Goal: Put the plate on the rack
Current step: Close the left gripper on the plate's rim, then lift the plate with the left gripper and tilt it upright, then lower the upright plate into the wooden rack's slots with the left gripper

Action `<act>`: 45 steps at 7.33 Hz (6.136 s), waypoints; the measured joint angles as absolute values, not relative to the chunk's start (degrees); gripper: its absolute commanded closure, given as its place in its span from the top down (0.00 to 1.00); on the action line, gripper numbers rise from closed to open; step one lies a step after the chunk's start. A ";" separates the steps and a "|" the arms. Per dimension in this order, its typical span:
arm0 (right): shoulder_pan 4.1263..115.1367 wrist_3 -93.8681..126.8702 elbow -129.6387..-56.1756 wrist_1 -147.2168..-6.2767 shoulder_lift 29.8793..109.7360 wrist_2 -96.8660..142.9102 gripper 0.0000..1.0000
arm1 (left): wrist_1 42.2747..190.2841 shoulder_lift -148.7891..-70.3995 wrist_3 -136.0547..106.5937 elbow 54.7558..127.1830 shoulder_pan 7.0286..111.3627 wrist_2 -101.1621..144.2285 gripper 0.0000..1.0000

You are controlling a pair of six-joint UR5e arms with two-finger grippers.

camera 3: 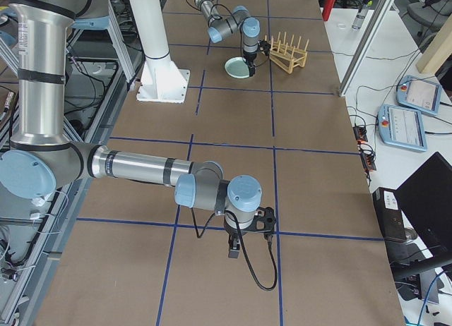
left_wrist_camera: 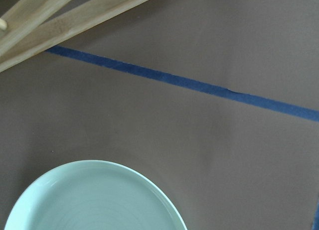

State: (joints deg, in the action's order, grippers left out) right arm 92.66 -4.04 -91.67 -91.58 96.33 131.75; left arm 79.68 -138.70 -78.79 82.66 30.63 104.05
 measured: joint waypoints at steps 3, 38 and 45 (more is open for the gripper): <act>92.65 -4.04 -91.67 -91.58 96.33 131.75 1.00 | 82.54 -138.77 -78.67 80.40 29.68 104.05 0.43; 92.69 -4.04 -91.62 -91.58 96.33 131.75 1.00 | 179.79 -122.68 -118.66 70.99 55.65 102.98 0.00; 92.68 -4.04 -91.62 -91.58 96.33 131.75 1.00 | 179.54 -121.91 -117.34 69.70 54.11 102.13 0.72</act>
